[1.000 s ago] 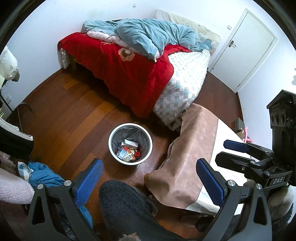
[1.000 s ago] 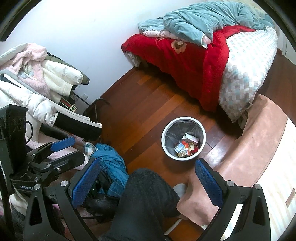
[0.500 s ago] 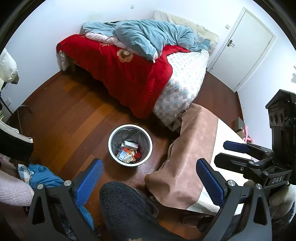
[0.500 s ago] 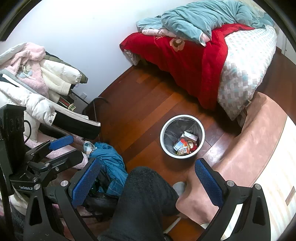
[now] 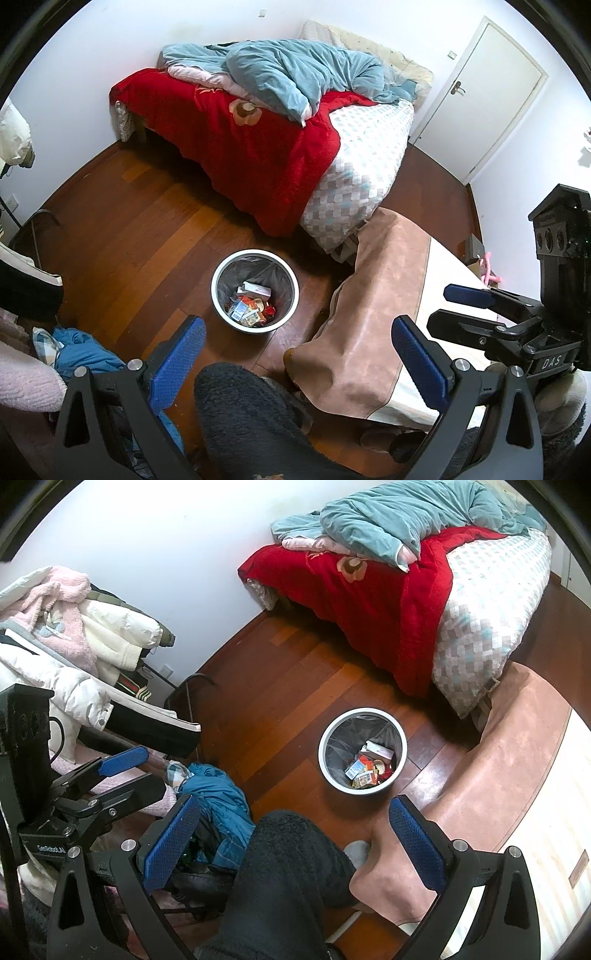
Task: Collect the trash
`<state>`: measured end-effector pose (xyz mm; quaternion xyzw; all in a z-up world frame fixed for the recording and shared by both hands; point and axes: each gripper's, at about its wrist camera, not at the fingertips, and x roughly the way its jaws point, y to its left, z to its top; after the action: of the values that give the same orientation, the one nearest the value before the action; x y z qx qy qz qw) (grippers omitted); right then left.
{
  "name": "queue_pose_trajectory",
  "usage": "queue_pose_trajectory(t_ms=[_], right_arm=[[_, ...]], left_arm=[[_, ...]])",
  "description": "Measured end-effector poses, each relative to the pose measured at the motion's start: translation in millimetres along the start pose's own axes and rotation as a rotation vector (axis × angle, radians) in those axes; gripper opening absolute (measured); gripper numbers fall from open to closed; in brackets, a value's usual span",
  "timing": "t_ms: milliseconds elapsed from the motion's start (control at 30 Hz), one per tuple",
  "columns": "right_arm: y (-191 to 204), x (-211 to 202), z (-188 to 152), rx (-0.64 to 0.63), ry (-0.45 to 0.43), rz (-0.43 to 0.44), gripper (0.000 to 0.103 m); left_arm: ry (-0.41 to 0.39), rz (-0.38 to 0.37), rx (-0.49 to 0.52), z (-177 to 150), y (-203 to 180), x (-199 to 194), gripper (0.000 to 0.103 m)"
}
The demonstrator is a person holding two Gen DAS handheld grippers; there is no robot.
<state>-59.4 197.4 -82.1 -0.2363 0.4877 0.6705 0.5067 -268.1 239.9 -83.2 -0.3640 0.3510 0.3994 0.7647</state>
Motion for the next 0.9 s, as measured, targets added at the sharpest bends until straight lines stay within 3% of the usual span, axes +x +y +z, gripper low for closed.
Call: queue_pose_trajectory(t_ms=[900], right_arm=[[2.5, 2.7, 7.1, 0.010, 0.015, 0.011, 0.103]], left_arm=[[0.005, 0.000, -0.008, 3.7, 0.6, 0.1, 0.103]])
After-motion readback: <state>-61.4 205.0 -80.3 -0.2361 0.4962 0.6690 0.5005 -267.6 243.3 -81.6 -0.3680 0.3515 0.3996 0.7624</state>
